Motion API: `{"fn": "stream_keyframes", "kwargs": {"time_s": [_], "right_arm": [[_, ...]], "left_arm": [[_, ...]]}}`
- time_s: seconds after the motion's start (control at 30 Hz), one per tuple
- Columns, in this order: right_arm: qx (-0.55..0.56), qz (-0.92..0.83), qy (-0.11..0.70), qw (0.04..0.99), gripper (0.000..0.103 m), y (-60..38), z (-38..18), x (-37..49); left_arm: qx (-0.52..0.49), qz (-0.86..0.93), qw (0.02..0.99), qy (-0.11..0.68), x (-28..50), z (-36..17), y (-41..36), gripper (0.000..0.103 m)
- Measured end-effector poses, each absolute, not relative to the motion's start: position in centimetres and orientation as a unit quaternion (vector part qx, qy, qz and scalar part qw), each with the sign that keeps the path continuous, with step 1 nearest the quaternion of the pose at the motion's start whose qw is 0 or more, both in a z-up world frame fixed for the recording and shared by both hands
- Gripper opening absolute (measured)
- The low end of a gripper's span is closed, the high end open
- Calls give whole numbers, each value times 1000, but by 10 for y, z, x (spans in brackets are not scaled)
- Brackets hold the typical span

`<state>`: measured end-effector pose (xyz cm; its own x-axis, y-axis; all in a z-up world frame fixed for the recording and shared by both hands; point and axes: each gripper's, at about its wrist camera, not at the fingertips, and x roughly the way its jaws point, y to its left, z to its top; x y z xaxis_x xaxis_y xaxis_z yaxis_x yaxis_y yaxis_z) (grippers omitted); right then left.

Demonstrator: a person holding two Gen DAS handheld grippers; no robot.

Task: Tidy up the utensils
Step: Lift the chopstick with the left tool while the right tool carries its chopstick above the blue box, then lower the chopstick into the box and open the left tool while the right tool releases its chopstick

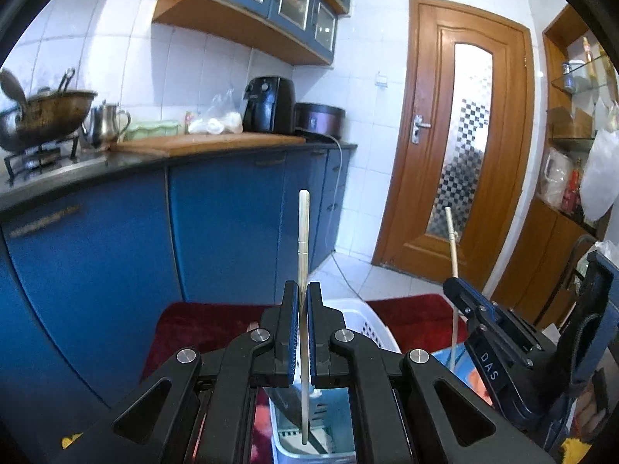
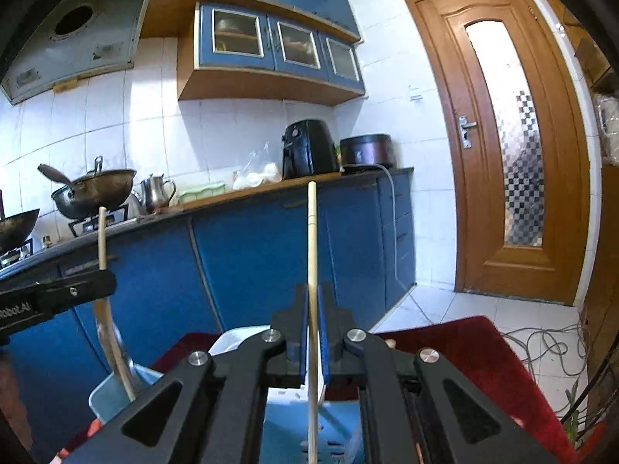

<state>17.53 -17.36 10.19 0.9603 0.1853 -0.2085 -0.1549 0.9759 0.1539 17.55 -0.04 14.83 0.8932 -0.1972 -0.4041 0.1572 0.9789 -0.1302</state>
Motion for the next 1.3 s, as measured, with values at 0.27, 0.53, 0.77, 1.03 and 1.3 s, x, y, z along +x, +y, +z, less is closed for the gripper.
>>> {"fn": "stream_keyframes", "kwargs": {"time_s": [0.27, 0.53, 0.77, 1.03, 1.3], "right_arm": [[51, 96, 130, 985, 6, -172, 97, 166], [69, 119, 162, 977, 35, -178, 90, 158], [94, 133, 169, 972, 41, -184, 98, 142], [99, 149, 173, 969, 47, -183, 116, 110], [102, 163, 202, 960, 48, -176, 120, 77]], "left_arm": [[-54, -112, 961, 249, 180, 124, -6, 4], [-46, -134, 953, 269, 173, 116, -12, 22], [-44, -131, 955, 263, 160, 121, -10, 36], [-56, -124, 954, 266, 143, 130, 5, 36], [-58, -113, 952, 277, 113, 134, 19, 37]]}}
